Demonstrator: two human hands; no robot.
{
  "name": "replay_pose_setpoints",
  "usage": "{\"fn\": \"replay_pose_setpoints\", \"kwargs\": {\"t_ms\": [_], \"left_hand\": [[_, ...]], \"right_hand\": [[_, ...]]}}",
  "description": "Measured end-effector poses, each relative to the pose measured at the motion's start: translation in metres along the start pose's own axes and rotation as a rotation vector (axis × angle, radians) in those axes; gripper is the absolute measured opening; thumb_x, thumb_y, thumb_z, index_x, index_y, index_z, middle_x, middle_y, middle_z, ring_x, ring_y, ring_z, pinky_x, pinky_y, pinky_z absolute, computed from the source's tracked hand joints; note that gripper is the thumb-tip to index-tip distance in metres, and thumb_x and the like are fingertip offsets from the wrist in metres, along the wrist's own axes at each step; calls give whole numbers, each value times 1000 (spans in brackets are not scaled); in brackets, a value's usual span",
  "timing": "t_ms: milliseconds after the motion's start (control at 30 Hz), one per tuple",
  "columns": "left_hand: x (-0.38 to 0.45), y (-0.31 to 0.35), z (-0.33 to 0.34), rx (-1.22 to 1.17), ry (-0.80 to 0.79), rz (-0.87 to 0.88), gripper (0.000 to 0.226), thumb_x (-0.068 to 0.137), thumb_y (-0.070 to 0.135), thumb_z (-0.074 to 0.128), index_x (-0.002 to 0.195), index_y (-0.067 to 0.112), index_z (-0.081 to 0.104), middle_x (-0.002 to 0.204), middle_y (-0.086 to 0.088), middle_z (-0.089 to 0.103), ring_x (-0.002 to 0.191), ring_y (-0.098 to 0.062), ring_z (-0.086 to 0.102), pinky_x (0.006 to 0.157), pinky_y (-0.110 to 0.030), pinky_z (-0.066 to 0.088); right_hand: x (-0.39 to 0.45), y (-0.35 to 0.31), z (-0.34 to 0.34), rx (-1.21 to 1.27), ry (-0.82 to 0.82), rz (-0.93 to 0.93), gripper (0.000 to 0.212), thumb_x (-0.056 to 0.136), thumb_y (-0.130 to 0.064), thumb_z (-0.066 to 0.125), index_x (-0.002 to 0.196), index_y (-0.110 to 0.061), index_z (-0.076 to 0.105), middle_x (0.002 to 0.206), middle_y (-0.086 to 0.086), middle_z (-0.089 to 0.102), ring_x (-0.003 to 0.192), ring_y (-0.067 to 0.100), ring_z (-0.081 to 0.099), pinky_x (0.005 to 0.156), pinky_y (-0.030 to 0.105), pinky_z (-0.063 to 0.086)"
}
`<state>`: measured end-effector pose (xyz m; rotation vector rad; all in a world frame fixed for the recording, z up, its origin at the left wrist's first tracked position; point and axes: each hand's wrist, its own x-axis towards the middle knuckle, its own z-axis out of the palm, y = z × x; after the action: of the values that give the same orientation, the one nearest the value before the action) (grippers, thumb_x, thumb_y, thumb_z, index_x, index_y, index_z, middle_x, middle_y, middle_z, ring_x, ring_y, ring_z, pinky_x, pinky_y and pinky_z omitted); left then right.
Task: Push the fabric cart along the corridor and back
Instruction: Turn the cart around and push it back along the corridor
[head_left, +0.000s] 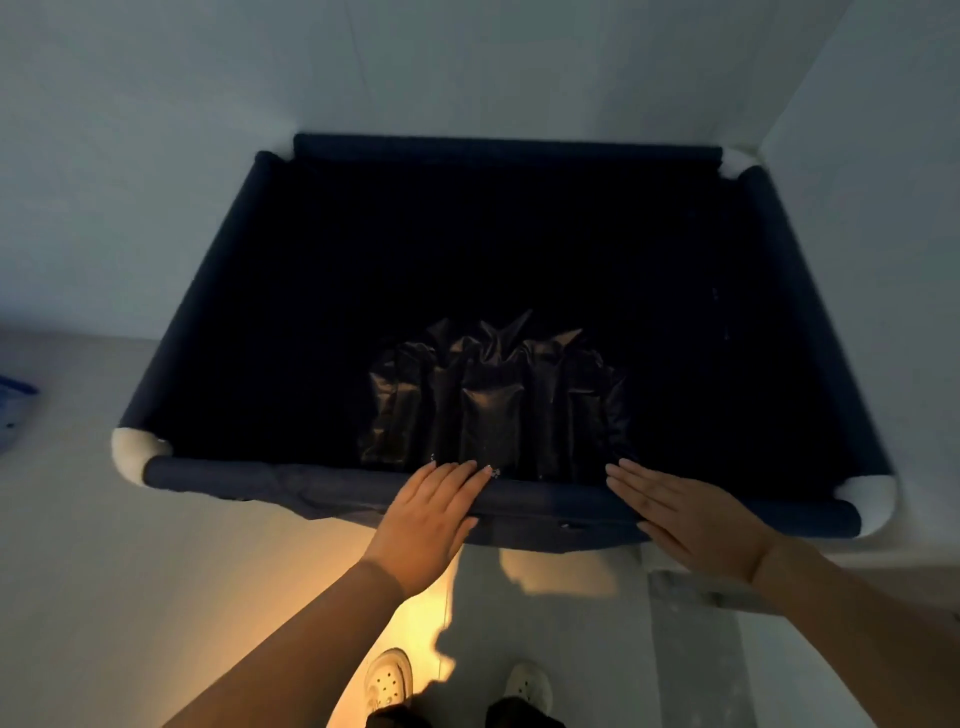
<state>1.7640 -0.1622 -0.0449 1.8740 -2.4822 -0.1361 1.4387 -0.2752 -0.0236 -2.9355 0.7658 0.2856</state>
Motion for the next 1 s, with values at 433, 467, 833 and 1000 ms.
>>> {"fn": "replay_pose_setpoints", "kwargs": {"t_ms": [433, 467, 833, 1000], "left_hand": [[-88, -138, -103, 56, -51, -197, 60, 100, 43, 22, 149, 16, 1, 158, -3, 3, 143, -18, 3, 115, -33, 1], [-101, -153, -114, 52, -34, -203, 59, 100, 42, 24, 149, 16, 3, 158, -3, 4, 143, -17, 4, 115, -33, 0], [-208, -290, -158, 34, 28, -275, 58, 100, 41, 24, 149, 18, 2, 158, -3, 3, 143, -16, 3, 114, -31, -3], [-187, -343, -157, 35, 52, -226, 57, 101, 38, 24, 149, 16, 3, 158, -3, 5, 143, -15, 0, 113, -30, -7]], "right_hand": [[155, -177, -78, 155, 178, 32, 54, 100, -33, 35, 148, -19, 14, 154, -8, 6, 141, 8, -4, 115, 30, 0], [171, -193, -83, 187, 176, 34, 55, 100, -36, 30, 149, -23, 8, 153, -12, -3, 140, 4, -12, 113, 26, -6], [337, -345, -134, 283, 312, 30, 58, 99, -34, 35, 149, -17, 9, 157, -4, 2, 138, 5, -14, 111, 20, -6], [394, -366, -148, 376, 350, 86, 60, 98, -31, 42, 148, -17, 13, 155, -6, 3, 142, 7, -5, 114, 22, 4]]}}
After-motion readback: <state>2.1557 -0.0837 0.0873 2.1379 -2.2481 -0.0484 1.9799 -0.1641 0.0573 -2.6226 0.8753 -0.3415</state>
